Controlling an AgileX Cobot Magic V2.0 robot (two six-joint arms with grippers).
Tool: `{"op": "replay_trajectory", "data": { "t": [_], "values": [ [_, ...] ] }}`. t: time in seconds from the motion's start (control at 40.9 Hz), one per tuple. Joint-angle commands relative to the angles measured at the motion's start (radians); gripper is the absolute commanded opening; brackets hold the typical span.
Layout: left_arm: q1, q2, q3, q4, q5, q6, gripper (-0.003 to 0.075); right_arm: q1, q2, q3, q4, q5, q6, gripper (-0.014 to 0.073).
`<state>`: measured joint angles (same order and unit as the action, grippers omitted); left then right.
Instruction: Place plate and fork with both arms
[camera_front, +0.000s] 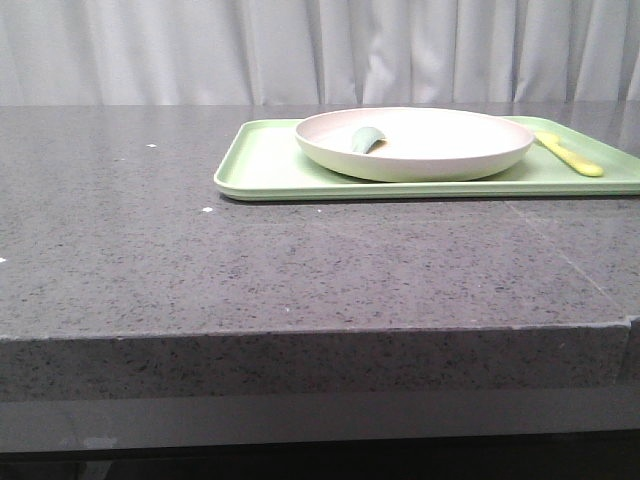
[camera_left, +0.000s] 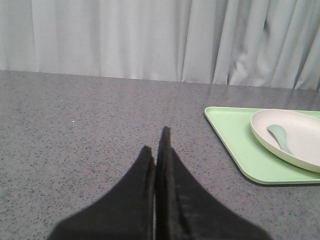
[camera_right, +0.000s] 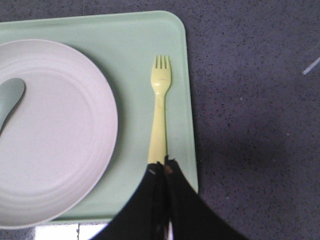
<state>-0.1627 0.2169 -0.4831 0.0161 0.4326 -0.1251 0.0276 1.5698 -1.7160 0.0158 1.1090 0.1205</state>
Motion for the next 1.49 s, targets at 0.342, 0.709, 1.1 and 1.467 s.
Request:
{"op": "replay_trajectory", "data": {
  "t": [0.342, 0.709, 1.1, 1.467],
  "values": [
    [0.001, 0.010, -0.027, 0.000, -0.082, -0.001, -0.0018, 0.081, -0.599, 0.679, 0.000, -0.428, -0.066, -0.0067],
    [0.001, 0.010, -0.027, 0.000, -0.082, -0.001, -0.0018, 0.081, -1.137, 1.225, 0.000, -0.646, -0.066, -0.0067],
    [0.001, 0.010, -0.027, 0.000, -0.082, -0.001, -0.0018, 0.081, -1.534, 1.317, 0.000, -0.716, -0.066, -0.0067],
    [0.001, 0.010, -0.027, 0.000, -0.082, -0.001, -0.0018, 0.081, -1.534, 1.317, 0.000, -0.712, -0.066, -0.0067]
  ]
}}
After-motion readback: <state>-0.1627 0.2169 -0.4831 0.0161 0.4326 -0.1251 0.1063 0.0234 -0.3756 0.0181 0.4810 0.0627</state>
